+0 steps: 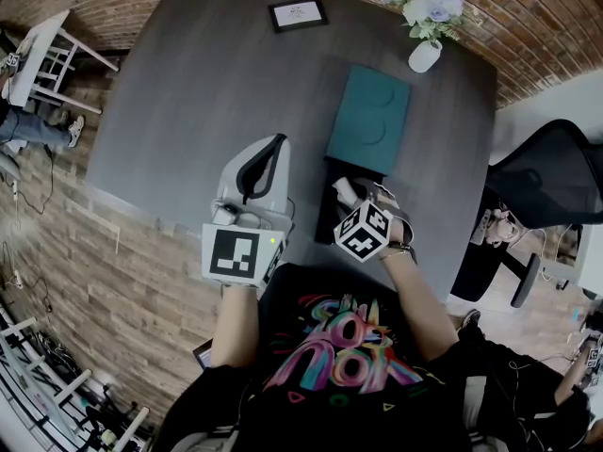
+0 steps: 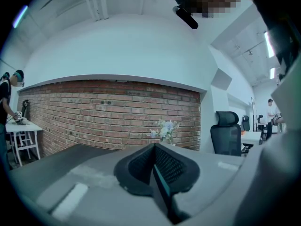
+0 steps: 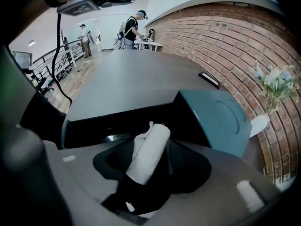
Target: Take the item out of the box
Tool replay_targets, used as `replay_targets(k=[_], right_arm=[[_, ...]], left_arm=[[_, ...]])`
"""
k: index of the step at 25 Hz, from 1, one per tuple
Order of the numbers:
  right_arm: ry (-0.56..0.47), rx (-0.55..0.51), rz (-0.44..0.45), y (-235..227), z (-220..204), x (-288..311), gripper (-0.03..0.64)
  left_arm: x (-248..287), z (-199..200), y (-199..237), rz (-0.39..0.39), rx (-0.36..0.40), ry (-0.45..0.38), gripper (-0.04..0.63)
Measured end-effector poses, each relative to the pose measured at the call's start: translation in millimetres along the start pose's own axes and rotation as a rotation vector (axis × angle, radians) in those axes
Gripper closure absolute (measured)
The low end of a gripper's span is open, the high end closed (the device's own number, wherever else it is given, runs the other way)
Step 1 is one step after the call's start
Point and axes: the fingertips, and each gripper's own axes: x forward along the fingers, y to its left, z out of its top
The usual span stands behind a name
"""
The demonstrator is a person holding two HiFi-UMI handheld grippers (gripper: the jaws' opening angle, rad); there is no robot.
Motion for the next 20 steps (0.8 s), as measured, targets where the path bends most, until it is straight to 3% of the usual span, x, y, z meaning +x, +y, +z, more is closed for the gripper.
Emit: replay_targets(k=[7,12,20], right_arm=[[0.014,-0.075,-0.066,-5.6,-2.2,1.3,0.472],[0.015,-0.066,-0.05,-5.4,-2.3,0.2,0.486],[-0.034,0.048,-0.019,-11.4,1.9,-4.4,0.488]], left_arm=[[-1.0,1.6,1.2,0.003,-0.004,-0.008,0.595],[-2.8,3.4,0.7,0.004,-0.002,-0.015,0.595],[-7.1,6.1,3.7,0.013,0.005,-0.018,0.595]])
